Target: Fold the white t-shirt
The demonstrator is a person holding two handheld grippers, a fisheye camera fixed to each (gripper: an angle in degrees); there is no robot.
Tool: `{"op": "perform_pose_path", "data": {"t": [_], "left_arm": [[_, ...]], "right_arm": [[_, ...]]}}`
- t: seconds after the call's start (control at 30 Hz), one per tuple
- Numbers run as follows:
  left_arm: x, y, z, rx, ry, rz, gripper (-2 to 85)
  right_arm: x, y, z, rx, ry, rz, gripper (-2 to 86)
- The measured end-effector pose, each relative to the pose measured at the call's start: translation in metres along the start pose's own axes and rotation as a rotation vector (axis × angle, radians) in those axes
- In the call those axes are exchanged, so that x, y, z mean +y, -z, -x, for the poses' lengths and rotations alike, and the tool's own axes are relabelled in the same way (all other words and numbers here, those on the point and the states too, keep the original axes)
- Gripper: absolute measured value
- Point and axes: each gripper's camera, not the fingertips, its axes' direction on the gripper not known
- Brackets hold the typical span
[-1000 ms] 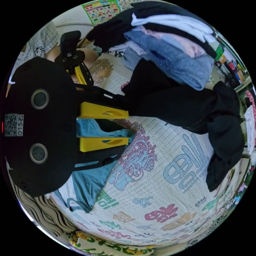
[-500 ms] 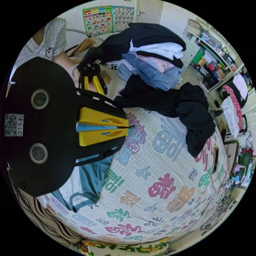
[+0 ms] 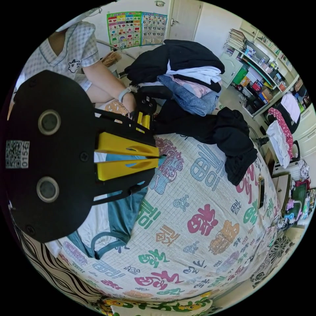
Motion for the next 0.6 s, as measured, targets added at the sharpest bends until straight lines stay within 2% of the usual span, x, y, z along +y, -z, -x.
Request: {"op": "perform_pose_path", "data": {"t": [0.1,0.27,0.37,0.47,0.53,0.6], "left_arm": [[0.005,0.001,-0.003,0.115,0.004,-0.010,0.2],[0.031,0.020,-0.034,0.018,-0.001,-0.160,-0.6],[0.033,0.019,-0.046,0.011,0.003,-0.162,-0.7],[0.045,0.030,-0.081,0.009,-0.018,-0.250,-0.8],[0.051,0.032,-0.117,-0.048,-0.082,-0.259,-0.8],[0.055,0.024,-0.174,-0.190,-0.213,-0.223,-0.7]], "right_arm": [[0.005,0.005,-0.010,-0.004,0.010,-0.005,-0.9],[0.019,0.008,-0.032,-0.046,0.008,-0.020,-0.9],[0.032,0.011,-0.050,-0.073,-0.022,-0.045,-0.9],[0.053,0.019,-0.068,-0.065,-0.025,-0.072,-0.9],[0.073,0.029,-0.084,-0.066,-0.035,-0.109,-0.8],[0.112,0.043,-0.114,-0.149,-0.081,-0.186,-0.8]]}}
